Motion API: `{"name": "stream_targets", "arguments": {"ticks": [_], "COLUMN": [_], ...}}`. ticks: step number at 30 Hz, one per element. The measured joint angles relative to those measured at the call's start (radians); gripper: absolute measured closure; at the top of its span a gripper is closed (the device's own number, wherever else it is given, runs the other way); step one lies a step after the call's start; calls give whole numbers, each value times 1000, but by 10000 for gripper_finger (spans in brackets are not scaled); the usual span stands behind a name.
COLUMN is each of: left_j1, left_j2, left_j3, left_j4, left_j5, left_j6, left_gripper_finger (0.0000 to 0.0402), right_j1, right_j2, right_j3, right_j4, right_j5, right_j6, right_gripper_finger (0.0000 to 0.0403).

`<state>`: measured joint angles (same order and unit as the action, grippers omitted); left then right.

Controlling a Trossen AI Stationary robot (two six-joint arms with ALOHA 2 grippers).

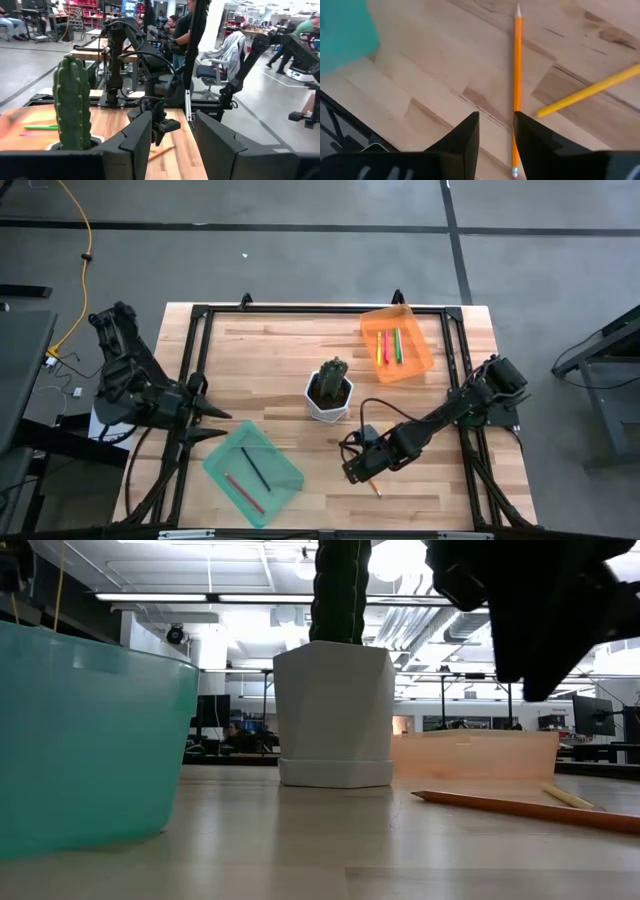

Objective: Sort pens & pencils
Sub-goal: Put the orange pencil into the green bin

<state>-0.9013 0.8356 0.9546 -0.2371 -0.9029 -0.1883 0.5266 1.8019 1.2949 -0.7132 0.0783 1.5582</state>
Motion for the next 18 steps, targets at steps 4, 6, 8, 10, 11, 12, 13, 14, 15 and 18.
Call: {"name": "stream_targets", "arguments": {"ticks": [4,6,8,10,11,12,13,14,15,18], "left_j1": [-51,-71,-87,-96,-95,-94,-94,-94,-94,-94], "left_j2": [6,7,7,7,7,7,7,7,7,7], "left_j3": [0,0,0,0,0,0,0,0,0,0], "left_j4": [-3,-4,-3,-5,-5,-5,-5,-5,-5,-9], "left_j5": [-86,-121,-147,-164,-165,-168,-168,-171,-176,-188], "left_j6": [-3,-4,-8,-20,-23,-27,-29,-33,-37,-50], "left_gripper_finger": [263,263,263,263,263,263,263,263,263,263], "right_j1": [0,0,-2,-3,-3,-4,-6,-8,-9,-15], "right_j2": [0,0,0,0,0,3,8,14,22,46], "right_j3": [0,0,0,0,0,0,0,0,0,0], "right_j4": [-2,-8,-7,-9,-11,-11,-11,-11,-8,24], "right_j5": [-5,-13,-10,-8,-8,-8,-8,-8,-10,-28], "right_j6": [28,29,18,5,0,-6,-10,-13,-17,-43], "right_gripper_finger": [290,290,290,290,290,290,290,290,290,290]}}
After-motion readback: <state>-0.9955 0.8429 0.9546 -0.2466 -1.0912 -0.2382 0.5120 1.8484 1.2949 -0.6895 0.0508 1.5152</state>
